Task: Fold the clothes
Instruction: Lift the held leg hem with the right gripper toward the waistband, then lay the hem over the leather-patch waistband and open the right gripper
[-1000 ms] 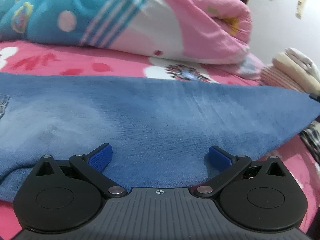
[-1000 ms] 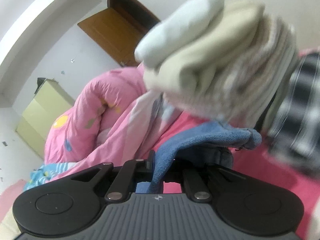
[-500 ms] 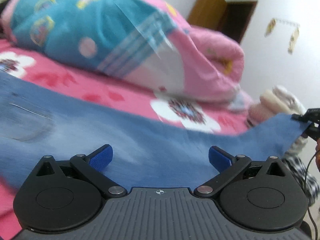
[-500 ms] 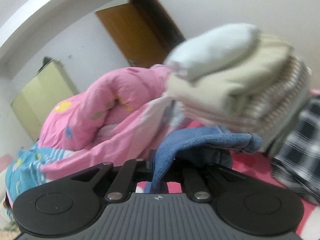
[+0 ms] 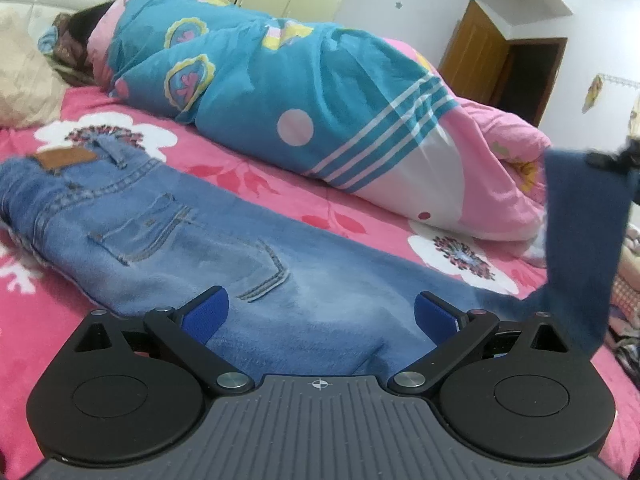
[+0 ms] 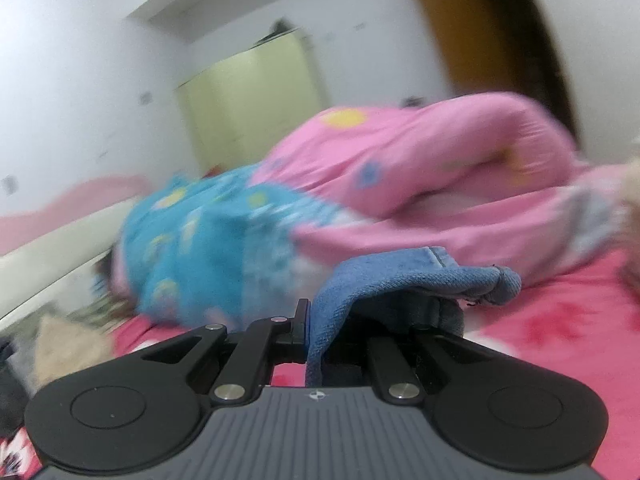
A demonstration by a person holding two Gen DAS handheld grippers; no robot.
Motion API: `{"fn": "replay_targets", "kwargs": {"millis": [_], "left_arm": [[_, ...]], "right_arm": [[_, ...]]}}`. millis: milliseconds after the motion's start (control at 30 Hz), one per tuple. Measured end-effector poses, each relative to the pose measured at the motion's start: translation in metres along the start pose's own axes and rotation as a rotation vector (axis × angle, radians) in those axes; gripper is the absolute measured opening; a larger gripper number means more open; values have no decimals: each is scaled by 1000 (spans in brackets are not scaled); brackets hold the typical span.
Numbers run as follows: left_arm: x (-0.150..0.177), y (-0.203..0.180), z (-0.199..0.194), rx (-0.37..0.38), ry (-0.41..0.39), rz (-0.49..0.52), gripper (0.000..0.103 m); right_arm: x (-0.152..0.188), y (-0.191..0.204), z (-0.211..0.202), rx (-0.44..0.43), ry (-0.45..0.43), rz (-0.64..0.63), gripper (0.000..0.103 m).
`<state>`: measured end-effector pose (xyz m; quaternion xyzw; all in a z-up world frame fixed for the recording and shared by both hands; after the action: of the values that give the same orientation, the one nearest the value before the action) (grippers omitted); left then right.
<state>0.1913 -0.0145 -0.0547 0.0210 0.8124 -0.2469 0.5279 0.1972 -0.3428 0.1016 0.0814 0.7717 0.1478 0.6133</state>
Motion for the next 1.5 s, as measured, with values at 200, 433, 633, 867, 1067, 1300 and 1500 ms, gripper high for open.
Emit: {"fn": "replay_targets", "kwargs": {"millis": [200,433,633,867,1067,1300,1500], "left_arm": [[3,11,-6,43,-4,-68,100],[3,15,-8,65,-6,-99,100],[2,20,-10,86,-8,-138,100],[0,24,-11,105,-9,-180,100],[0,24,-11,107,-15,-188,100],[-1,25,-14,107,-23,-196,100],[1,21,-15,88,-29,-166,100]], "right_arm": [[47,105,55,-196,133,-100,7],[135,216,103,-380,292,-390,7],[206,263,123,-494,458,-640,8],[229,291,112,-593,525,-842,45],[227,315,92,-668,504,-931,62],[211,318,89,-673,485,-917,62],[221,327,89,-702,510,-1009,57]]}}
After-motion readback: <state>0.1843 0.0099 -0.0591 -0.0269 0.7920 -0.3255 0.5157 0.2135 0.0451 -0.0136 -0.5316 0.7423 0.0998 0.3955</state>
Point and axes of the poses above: each gripper's, at about its wrist camera, not at the fingertips, and z roughly the way its jaws point, y to its left, x to its underside, the point moved 9 cm from there along z, roughly the way its jaws point, and after that the axes turned 6 degrees about -y, right-handed, at the moved point
